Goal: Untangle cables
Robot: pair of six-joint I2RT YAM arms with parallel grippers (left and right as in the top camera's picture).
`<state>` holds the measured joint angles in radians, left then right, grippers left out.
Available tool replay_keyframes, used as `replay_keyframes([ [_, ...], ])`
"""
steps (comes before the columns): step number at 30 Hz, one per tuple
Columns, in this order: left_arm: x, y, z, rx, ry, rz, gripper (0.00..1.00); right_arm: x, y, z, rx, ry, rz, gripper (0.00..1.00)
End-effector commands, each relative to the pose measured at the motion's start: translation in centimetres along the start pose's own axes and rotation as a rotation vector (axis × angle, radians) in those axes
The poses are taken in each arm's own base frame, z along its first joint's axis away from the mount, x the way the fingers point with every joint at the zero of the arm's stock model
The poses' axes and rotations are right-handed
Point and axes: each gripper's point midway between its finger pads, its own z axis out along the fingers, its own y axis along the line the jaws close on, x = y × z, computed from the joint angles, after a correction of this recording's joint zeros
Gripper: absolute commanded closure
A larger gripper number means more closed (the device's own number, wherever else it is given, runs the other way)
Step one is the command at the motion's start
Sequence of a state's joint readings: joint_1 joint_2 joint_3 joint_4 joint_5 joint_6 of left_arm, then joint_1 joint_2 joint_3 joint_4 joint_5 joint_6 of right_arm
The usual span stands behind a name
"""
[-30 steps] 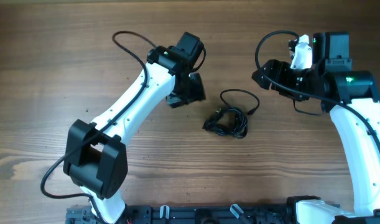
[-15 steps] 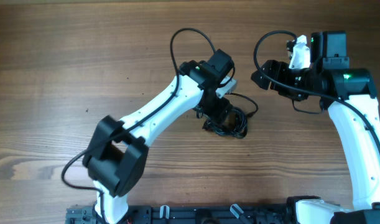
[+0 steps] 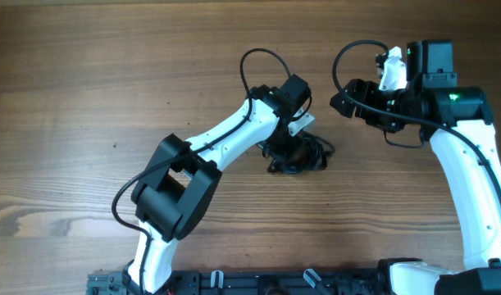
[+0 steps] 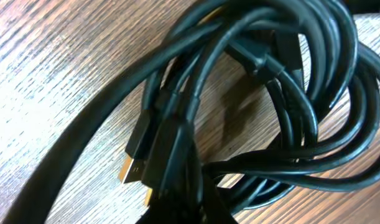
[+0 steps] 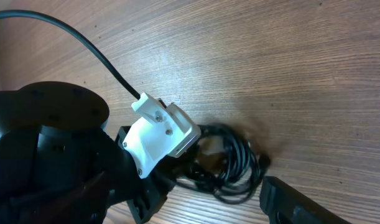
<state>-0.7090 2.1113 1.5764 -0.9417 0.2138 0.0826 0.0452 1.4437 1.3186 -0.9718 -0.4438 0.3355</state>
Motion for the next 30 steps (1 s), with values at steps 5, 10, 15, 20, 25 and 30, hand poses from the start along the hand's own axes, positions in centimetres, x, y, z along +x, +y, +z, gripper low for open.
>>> replay_keyframes([
  [5,-6.0,-0.4,-13.5,0.446,-0.249,-0.326,0.96,-1.0,5.5,-0.7,-0.294,-0.015,-0.141,0.2],
  [10,-6.7,1.4,-21.7,0.923,-0.248,-0.663,0.96,-1.7,7.5,-1.5,-0.405,-0.026,-0.116,0.24],
  [15,-6.6,1.3,-22.2,0.976,-0.175,-0.792,0.96,-3.4,8.6,-0.6,-0.349,-0.099,-0.022,0.31],
  [20,-6.7,1.0,-22.1,0.977,-0.171,-0.788,0.96,-2.6,9.6,1.5,-0.225,-0.135,-0.051,0.46],
  [25,-6.6,0.7,-22.3,1.002,-0.144,-0.818,0.96,-3.2,8.5,3.7,-0.132,-0.153,-0.016,0.72],
  [30,-6.7,-0.4,-22.2,1.008,-0.123,-0.803,0.96,-4.1,8.7,4.2,-0.146,-0.178,-0.024,0.96],
])
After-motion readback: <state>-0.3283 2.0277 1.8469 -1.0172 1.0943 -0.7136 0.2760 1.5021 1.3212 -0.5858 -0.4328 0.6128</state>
